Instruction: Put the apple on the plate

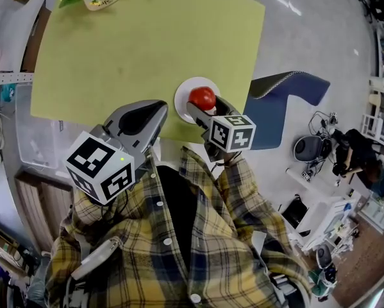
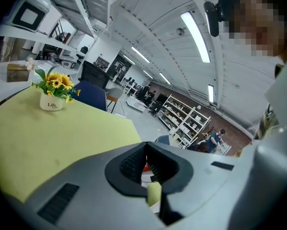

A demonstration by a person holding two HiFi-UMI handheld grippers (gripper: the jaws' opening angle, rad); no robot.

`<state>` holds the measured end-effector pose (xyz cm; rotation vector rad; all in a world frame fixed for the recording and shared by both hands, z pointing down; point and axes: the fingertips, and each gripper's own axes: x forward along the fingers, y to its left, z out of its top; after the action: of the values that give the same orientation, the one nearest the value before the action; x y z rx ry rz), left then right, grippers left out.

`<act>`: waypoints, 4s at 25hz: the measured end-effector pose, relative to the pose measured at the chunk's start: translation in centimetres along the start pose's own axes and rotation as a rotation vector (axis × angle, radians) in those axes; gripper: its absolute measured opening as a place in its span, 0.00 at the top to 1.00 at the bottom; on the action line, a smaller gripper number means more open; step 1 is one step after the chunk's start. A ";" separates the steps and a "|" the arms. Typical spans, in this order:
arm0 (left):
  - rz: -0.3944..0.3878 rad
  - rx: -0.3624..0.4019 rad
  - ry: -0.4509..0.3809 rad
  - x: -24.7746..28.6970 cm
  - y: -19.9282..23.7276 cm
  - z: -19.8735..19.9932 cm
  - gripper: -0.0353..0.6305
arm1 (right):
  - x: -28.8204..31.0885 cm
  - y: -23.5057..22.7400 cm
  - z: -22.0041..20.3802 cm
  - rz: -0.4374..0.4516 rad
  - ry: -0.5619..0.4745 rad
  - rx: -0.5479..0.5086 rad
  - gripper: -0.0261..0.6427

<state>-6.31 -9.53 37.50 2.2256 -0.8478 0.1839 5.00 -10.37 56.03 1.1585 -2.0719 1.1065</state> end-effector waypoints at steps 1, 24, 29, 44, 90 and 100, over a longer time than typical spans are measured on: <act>0.003 -0.002 0.000 0.0 0.1 0.0 0.94 | 0.2 0.0 -0.1 -0.002 0.005 0.002 0.42; 0.013 0.008 0.010 0.6 -0.3 -0.9 0.94 | 1.0 0.1 -0.9 0.007 0.009 0.019 0.42; 0.013 0.004 0.014 0.7 -0.3 -1.1 0.94 | 0.9 0.3 -0.7 0.000 0.002 0.018 0.42; 0.008 0.014 0.004 1.1 -0.3 -0.4 0.94 | 0.2 -0.4 -0.1 -0.042 -0.011 -0.020 0.40; -0.106 0.112 -0.130 0.5 -4.3 5.9 0.94 | -15.9 12.8 14.4 0.058 -0.540 -0.315 0.96; -0.105 0.126 -0.146 -0.1 -4.8 6.8 0.94 | -17.0 13.6 15.2 0.036 -0.561 -0.371 0.97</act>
<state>-4.25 -11.71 29.74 2.4184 -0.8134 0.0250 1.01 -11.63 29.79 1.3422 -2.5785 0.3925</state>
